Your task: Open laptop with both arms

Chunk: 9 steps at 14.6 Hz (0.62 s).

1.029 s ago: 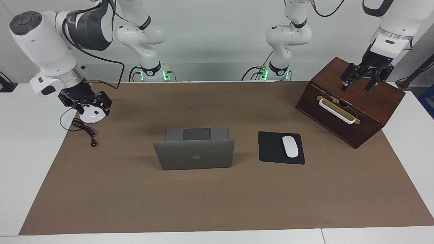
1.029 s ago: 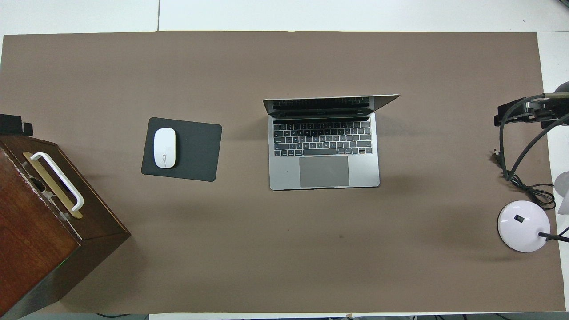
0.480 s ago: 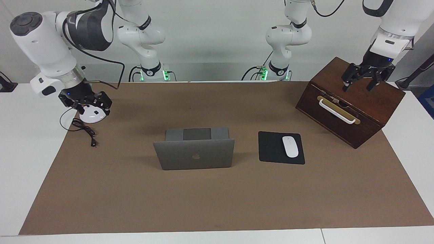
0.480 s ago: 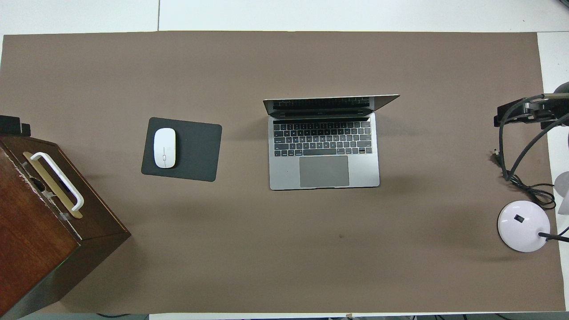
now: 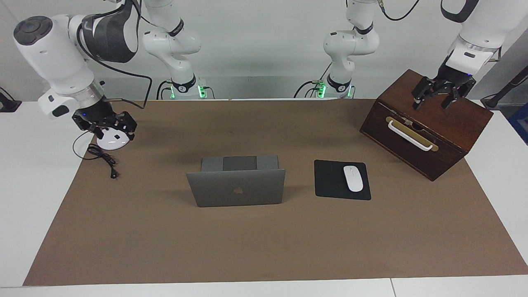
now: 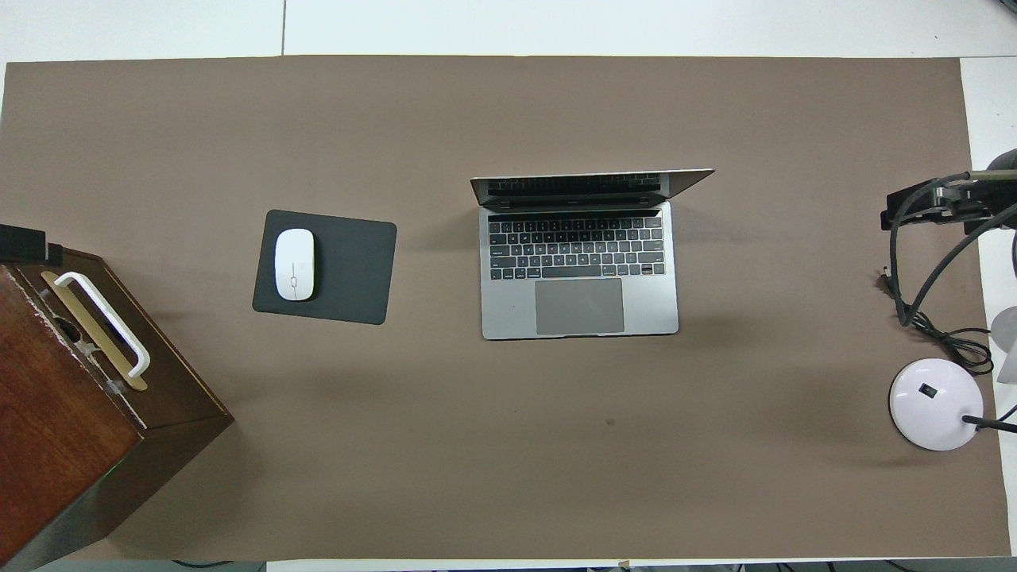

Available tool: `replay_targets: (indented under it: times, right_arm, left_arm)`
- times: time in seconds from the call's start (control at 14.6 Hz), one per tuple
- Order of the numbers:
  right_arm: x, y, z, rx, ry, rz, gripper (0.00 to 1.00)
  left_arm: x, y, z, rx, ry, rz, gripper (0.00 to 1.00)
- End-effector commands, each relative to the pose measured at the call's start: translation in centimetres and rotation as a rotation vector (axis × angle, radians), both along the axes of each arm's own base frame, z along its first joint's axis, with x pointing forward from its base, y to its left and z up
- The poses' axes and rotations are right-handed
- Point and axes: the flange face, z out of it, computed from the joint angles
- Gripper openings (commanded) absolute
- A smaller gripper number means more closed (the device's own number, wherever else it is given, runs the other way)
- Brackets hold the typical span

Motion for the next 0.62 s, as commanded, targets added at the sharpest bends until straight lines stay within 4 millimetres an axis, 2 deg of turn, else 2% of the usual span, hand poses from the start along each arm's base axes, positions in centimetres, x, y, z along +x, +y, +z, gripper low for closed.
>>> replay_targets:
  times: [0.0, 0.55]
  right_arm:
    - [-1.21, -0.33, 0.28, 0.022, -0.001, -0.021, 1.00]
    - [-1.23, -0.51, 0.34, 0.022, -0.001, -0.013, 1.00]
  left_arm:
    - [-0.98, 0.11, 0.05, 0.016, 0.023, -0.014, 1.00]
    - [-1.02, 0.42, 0.04, 0.016, 0.025, -0.008, 1.00]
